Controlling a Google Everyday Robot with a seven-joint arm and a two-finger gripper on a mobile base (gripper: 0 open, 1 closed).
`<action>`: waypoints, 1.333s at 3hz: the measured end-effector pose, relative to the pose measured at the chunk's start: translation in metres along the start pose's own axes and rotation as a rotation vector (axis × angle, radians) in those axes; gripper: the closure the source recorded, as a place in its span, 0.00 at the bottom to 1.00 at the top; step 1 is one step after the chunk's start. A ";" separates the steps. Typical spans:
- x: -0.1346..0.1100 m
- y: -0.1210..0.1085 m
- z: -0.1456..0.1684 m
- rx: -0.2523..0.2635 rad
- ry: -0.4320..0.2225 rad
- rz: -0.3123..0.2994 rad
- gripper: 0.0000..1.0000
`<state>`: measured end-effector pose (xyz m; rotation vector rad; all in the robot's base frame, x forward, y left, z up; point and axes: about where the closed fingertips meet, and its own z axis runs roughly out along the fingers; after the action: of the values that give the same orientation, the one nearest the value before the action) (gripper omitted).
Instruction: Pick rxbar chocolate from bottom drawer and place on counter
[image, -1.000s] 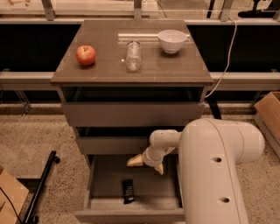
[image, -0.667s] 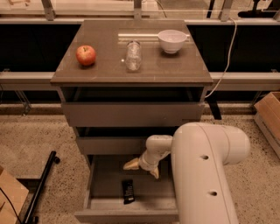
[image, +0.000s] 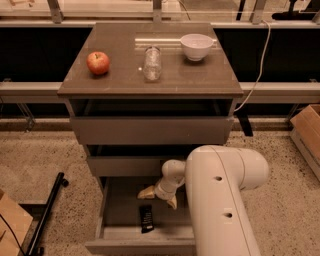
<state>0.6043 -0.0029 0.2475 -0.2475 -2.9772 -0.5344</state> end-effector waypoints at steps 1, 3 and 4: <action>0.001 0.004 0.023 0.043 0.004 0.012 0.00; -0.001 -0.009 0.085 0.005 0.047 0.124 0.00; -0.001 -0.005 0.106 -0.026 0.072 0.141 0.00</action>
Offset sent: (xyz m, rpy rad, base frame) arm -0.0039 0.0229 -0.0980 -0.0469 0.1044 -0.1078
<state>0.5959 0.0301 0.1469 -0.4273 -2.8575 -0.5540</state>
